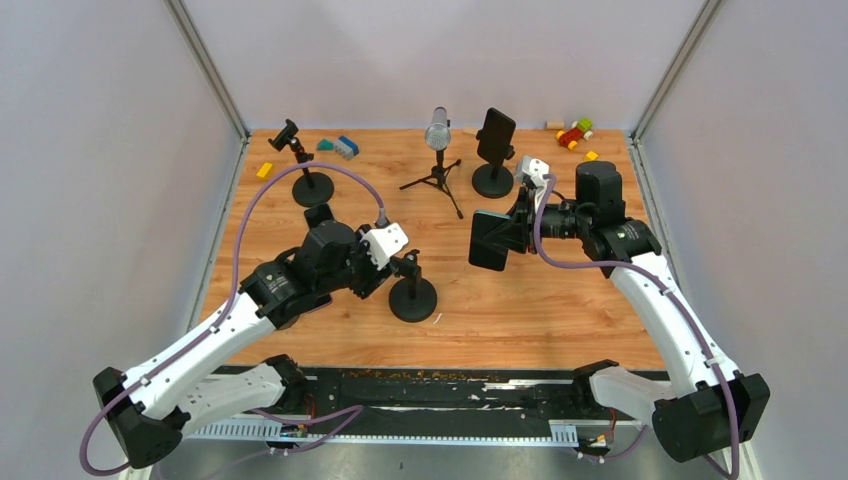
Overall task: Place the phone on the phone stand
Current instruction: Install the phone on the phone stand.
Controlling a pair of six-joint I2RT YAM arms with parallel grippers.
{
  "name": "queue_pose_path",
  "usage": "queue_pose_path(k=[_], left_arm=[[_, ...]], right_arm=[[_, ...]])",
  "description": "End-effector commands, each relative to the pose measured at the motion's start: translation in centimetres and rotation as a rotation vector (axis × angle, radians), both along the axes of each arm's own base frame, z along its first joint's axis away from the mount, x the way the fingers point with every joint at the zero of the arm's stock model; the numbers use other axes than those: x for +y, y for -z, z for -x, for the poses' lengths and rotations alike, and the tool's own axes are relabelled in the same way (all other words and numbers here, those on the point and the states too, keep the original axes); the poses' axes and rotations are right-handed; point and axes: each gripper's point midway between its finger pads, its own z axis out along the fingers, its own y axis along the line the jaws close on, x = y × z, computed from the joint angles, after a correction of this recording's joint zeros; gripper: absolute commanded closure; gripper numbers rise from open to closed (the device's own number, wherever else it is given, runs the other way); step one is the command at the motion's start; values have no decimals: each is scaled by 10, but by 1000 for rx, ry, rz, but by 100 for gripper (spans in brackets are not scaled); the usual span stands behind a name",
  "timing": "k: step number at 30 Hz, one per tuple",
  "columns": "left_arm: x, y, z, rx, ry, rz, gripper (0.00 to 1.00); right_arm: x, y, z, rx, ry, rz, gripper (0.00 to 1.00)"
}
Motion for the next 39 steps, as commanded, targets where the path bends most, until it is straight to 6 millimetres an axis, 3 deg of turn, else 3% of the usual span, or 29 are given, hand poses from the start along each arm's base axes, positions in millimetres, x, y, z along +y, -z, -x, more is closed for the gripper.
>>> queue_pose_path(k=[1,13,26,39], left_arm=[[-9,-4,0,6,31,36,41],[-17,-8,-2,84,37,98,52],[-21,-22,-2,87,48,130,53],[-19,-18,-1,95,46,118,65]], right_arm=[[3,-25,-2,-107,-23,-27,100],[4,-20,-1,-108,-31,-21,100],[5,-17,-2,-105,-34,-16,100],[7,-18,-1,-108,-42,-14,100]])
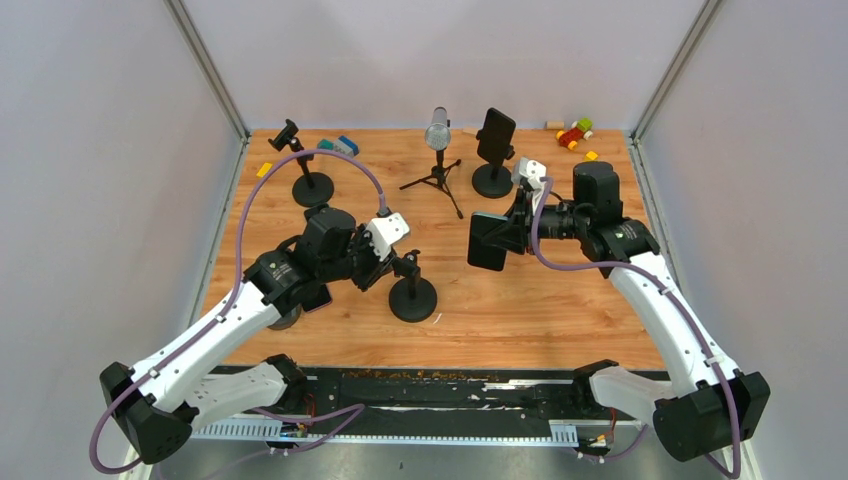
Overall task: Place the phone on the phone stand
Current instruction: Install the phone on the phone stand.
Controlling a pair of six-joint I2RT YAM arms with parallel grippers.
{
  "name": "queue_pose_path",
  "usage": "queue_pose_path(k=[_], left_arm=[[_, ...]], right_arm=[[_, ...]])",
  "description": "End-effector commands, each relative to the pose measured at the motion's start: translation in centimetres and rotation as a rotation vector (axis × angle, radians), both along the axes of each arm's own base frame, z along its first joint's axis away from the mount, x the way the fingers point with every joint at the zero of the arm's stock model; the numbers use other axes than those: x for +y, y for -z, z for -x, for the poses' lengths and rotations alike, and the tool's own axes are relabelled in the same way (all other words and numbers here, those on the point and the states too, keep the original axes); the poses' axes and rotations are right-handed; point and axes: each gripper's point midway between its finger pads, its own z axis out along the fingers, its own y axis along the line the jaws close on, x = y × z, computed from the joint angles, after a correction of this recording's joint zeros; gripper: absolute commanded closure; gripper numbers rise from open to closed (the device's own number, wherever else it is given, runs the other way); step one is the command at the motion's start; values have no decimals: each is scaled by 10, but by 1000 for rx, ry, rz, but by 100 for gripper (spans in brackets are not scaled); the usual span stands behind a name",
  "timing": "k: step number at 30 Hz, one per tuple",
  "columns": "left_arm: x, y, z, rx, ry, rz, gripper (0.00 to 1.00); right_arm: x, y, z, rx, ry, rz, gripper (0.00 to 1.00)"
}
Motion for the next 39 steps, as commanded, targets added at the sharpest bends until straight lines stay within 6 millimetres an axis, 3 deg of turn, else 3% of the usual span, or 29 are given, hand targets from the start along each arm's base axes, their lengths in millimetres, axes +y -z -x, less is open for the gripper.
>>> queue_pose_path(k=[1,12,19,39], left_arm=[[-3,-14,-2,-16,-1,34,65],[-11,-15,-4,6,24,42,83],[-21,-20,-7,15,45,64,100],[-70,-25,-32,62,59,226,100]], right_arm=[[4,-19,-2,-84,-30,-22,100],[10,-29,-2,-105,-60,-29,100],[21,-43,3,-134,-125,-52,100],[78,-61,71,-210,-452,-143,100]])
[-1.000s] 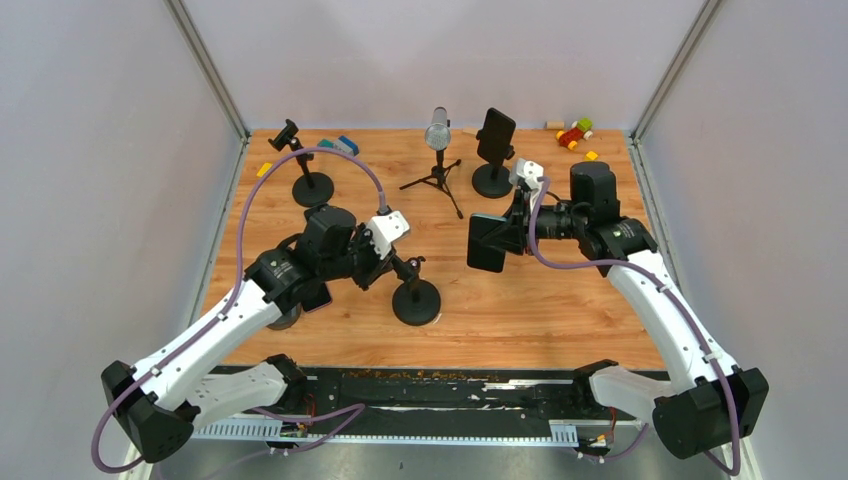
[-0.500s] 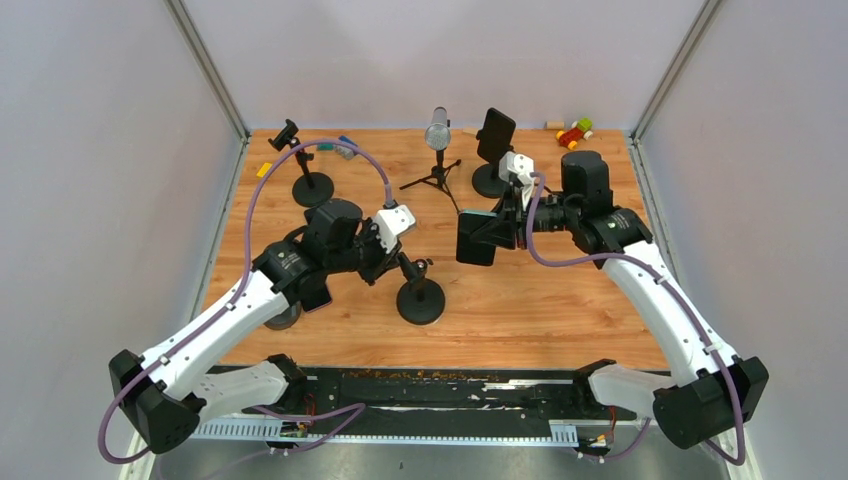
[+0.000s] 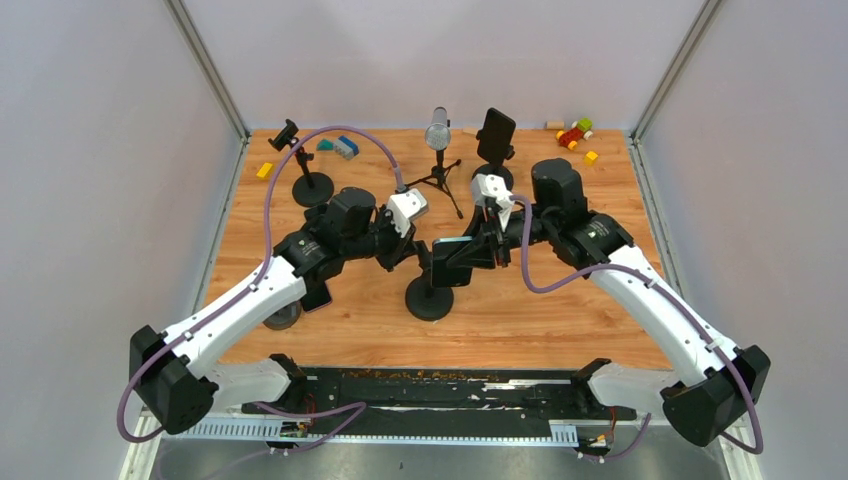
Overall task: Place the phone on the phone stand
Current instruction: Install the phone on the phone stand.
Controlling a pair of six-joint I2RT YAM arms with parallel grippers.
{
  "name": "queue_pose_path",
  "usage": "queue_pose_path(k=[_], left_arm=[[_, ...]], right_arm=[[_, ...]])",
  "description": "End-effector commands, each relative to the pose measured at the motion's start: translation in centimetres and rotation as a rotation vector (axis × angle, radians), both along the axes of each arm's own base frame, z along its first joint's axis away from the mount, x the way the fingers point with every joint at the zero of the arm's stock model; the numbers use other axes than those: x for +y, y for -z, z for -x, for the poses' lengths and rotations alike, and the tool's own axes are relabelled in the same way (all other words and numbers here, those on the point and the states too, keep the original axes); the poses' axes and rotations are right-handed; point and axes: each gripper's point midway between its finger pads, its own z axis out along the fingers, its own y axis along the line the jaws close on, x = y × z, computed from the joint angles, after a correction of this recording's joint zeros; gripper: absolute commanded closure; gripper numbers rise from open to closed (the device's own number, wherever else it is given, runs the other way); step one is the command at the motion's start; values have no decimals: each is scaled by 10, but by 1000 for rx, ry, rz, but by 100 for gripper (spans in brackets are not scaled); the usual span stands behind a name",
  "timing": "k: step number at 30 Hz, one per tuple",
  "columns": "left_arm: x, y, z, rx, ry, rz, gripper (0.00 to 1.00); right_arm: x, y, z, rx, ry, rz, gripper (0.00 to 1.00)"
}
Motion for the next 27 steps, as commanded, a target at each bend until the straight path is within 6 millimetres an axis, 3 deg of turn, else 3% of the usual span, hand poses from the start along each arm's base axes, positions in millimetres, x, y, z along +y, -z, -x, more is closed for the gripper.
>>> queue_pose_path(k=[1,9,16,27], left_arm=[[-20,-17,-3,6,32,83,100],[-15,-10,5,-2,60,75,100],[-16,-8,6,5,73,71,100],[-16,-8,14,30,103,88,100]], right_arm=[[20,-30,16,-127,-120,-98,100],[54,-26,23,-158,-225,-126,100],[85,-21,14,-150,-277,-120,100],[102,-8,-1,-168,-282,-105,100]])
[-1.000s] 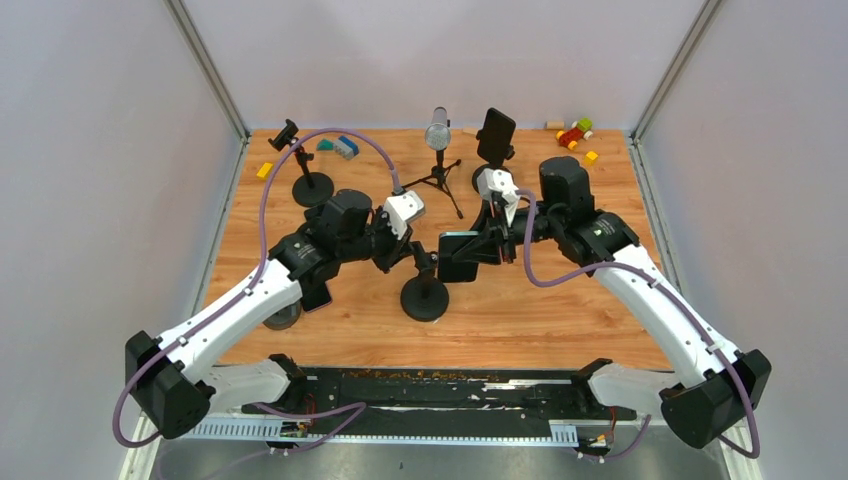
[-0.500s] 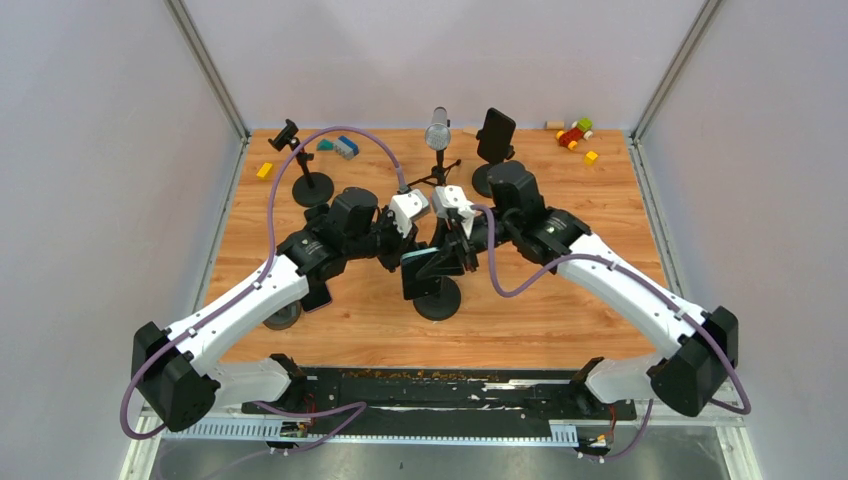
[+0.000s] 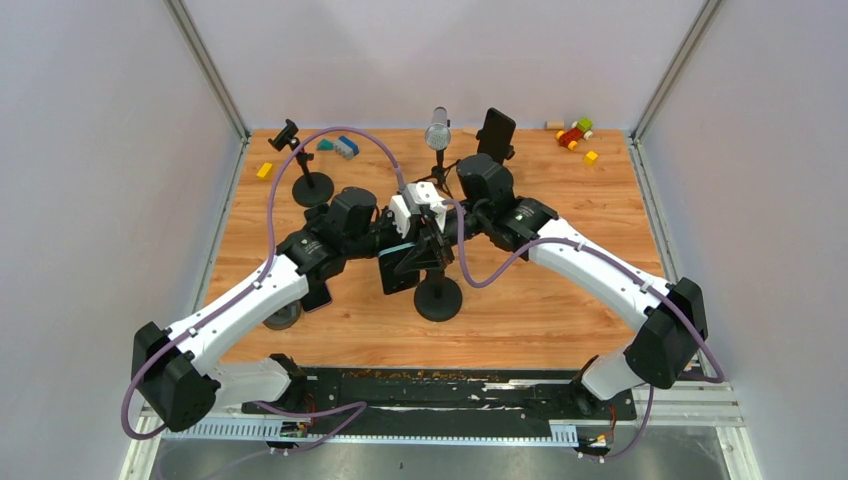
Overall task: Place the phone on the phone stand
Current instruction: Install the phone on the phone stand.
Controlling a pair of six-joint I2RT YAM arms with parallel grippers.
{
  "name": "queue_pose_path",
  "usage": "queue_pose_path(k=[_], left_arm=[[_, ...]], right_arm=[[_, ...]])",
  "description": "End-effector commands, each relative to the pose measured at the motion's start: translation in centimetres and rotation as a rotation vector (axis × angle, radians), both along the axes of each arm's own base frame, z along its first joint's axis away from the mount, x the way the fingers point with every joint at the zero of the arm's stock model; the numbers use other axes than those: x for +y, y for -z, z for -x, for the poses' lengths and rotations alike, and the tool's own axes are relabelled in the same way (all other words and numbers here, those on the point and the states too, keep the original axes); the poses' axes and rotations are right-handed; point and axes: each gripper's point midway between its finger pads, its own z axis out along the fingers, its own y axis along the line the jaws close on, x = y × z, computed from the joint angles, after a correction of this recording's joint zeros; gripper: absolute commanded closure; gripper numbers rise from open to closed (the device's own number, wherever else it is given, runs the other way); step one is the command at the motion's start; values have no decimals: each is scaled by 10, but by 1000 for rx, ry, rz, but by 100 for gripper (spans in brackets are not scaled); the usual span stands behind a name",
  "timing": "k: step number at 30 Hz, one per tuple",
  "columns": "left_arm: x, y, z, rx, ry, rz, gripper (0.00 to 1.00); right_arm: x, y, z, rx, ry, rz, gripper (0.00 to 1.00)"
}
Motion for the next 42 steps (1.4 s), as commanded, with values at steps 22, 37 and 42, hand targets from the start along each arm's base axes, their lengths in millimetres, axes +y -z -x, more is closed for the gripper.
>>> queue_pose_path(k=[22,37,42], left_arm=[[-3,-18,23,-17,88,91,100],[-7,-15,28,9,117,102,100],[-9,-13,31,22,139,109,100]], right_arm=[[-7,9,-34,-113,113,-53,100],[-12,9,-38,-115,139,-87,100],[-10,7,-38,-133,113,-101,100]])
